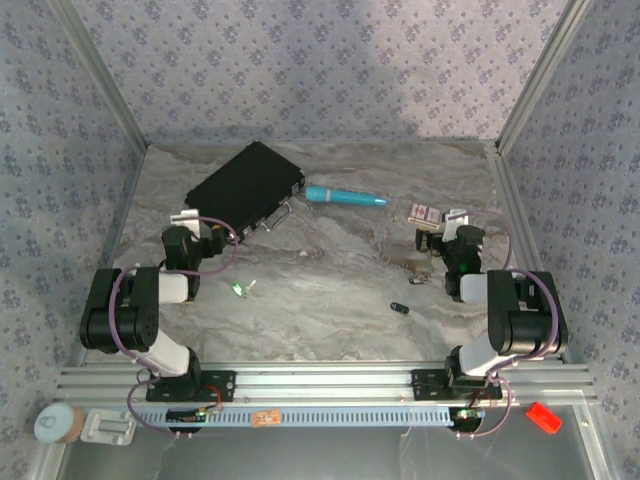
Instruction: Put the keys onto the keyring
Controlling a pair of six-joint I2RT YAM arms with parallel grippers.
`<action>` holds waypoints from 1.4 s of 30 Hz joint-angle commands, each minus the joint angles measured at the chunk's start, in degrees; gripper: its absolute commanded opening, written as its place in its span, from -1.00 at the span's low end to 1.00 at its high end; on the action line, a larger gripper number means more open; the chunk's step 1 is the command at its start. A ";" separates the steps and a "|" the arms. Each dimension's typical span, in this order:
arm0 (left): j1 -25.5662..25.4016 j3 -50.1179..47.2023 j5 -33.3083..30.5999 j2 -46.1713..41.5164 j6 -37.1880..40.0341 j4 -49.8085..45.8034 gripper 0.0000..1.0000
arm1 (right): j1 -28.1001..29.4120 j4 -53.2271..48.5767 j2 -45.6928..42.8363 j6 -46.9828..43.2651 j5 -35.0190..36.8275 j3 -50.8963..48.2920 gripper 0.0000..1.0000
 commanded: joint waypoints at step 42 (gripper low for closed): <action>-15.44 17.38 10.87 -27.74 -15.86 -38.95 0.99 | 3.96 -70.45 -26.52 25.02 -3.69 20.05 0.79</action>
